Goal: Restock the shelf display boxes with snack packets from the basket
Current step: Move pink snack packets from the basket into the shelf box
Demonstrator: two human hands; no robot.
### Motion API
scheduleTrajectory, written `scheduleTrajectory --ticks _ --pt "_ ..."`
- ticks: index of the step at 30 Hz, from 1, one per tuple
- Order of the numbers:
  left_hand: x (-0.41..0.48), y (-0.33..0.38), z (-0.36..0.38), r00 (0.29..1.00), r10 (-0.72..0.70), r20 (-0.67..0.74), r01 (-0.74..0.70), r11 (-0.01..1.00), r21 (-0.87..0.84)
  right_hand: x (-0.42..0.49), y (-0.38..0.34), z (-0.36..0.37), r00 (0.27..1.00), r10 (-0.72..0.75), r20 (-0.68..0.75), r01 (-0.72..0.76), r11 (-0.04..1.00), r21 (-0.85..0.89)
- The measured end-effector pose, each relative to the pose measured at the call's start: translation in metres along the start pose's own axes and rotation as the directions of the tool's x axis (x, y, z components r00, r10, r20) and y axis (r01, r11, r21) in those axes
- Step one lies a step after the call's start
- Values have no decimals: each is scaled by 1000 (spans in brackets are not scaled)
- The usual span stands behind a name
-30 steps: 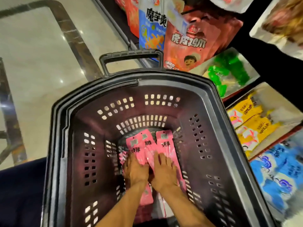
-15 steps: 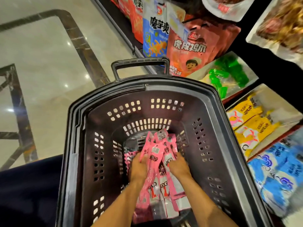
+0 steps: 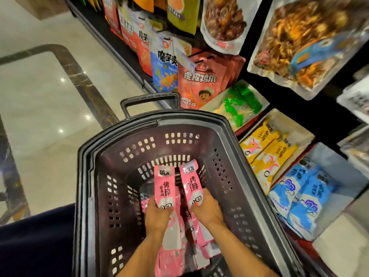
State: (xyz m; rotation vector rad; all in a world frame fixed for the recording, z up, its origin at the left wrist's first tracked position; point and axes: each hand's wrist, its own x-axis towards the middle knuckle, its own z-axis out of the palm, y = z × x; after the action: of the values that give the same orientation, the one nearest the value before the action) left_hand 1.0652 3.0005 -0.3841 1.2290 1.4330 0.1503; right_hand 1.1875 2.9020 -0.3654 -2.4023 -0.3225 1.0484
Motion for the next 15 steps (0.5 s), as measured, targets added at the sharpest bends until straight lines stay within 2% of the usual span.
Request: scheduleTrajectory --ticks 6,10,15 --pt "-74 68 -28 958 284 44 -278 955 -104 -73 -38 -53 983 -126 -136 142 983 116" --pt "-122 118 -49 881 460 111 -448 886 -120 -127 -57 -94 933 -220 -285 285 936 208" --pt "-181 166 -50 774 564 289 -558 823 -110 -205 -60 -145 858 -262 -442 416 859 298"
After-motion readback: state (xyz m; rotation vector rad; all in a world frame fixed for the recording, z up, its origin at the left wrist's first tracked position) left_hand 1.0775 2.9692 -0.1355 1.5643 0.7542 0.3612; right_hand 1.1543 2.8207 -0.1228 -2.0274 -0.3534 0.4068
